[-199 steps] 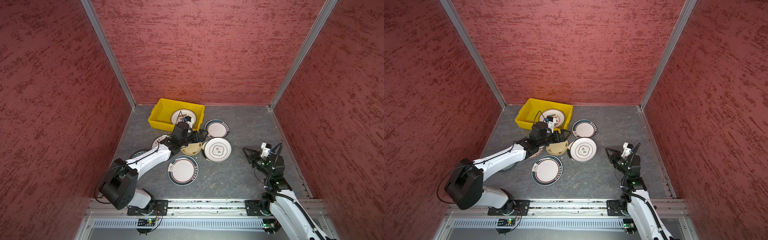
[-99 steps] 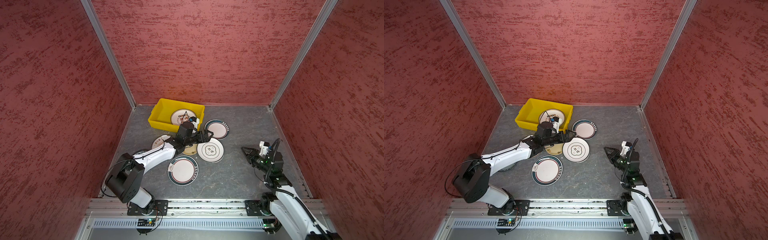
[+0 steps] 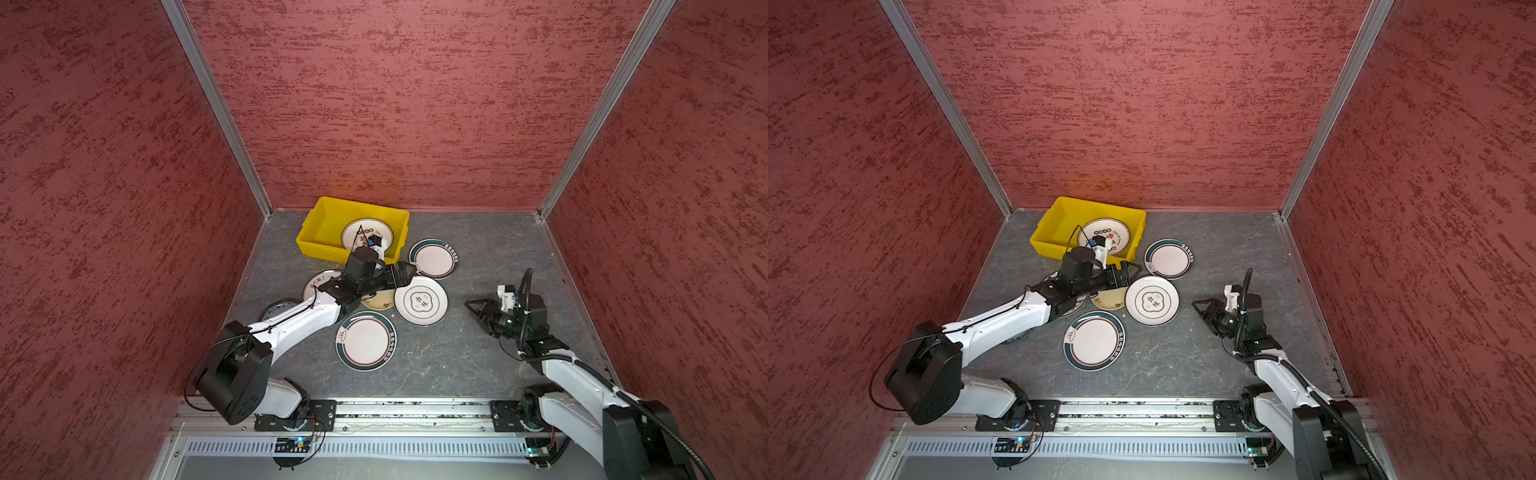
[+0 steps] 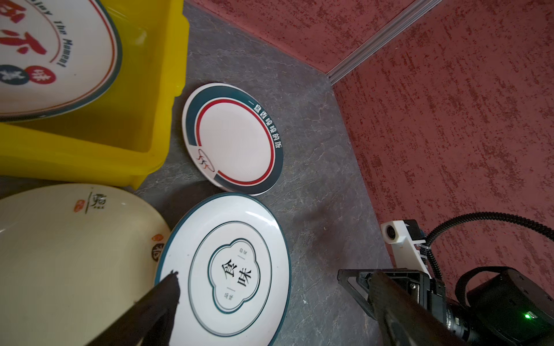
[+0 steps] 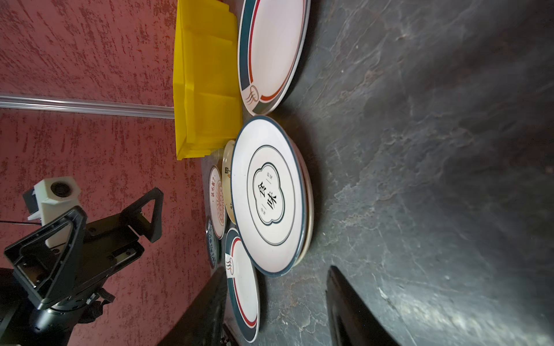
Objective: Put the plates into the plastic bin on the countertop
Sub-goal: 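Close left gripper on the upright plate rim beside the right gripper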
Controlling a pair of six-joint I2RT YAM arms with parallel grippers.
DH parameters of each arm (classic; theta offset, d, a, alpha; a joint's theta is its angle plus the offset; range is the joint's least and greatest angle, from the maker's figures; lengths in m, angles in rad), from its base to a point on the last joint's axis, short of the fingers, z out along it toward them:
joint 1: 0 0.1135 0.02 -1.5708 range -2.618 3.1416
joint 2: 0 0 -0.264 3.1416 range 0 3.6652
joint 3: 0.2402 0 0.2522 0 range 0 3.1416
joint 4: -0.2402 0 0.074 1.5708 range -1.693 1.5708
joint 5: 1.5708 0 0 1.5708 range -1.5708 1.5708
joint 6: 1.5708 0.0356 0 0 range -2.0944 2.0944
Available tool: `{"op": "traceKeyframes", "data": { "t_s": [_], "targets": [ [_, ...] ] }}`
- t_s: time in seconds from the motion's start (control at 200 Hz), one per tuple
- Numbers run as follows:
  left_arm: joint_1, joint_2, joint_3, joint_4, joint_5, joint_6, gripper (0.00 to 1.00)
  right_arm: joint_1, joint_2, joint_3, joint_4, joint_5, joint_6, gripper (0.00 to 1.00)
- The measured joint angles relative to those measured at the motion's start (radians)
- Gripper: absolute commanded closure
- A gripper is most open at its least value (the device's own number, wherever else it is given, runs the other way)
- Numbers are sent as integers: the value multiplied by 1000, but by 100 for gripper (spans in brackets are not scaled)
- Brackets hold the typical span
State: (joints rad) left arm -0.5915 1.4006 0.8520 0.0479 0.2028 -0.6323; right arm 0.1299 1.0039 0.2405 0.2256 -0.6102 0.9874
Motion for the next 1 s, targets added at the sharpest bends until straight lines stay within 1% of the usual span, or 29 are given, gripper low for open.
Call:
{"op": "traceKeyframes", "data": {
  "t_s": [0.05, 0.13, 0.185, 0.296, 0.361, 0.646, 0.882, 1.002],
  "targets": [
    [6, -11, -24, -8, -3, -4, 0, 3, 10, 0, 14, 0, -1, 44],
    [15, -13, -62, -10, -2, -19, 5, 5, 19, 0, 40, 0, -1, 43],
    [19, -11, -88, -13, 1, -30, 10, 5, 23, 0, 59, 0, -1, 43],
    [27, -7, -126, -8, 11, -62, 25, 5, 31, 0, 85, -6, -1, 42],
    [37, 5, -140, 9, 25, -78, 30, 5, 38, 0, 99, -13, -1, 42],
    [70, 100, -153, 102, 88, -131, 38, 7, 49, 0, 142, -30, 0, 41],
    [82, 193, -153, 154, 137, -153, 42, 7, 49, 0, 151, -32, 0, 41],
    [83, 222, -153, 187, 155, -171, 48, 7, 49, 0, 151, -32, 0, 41]
  ]
}}
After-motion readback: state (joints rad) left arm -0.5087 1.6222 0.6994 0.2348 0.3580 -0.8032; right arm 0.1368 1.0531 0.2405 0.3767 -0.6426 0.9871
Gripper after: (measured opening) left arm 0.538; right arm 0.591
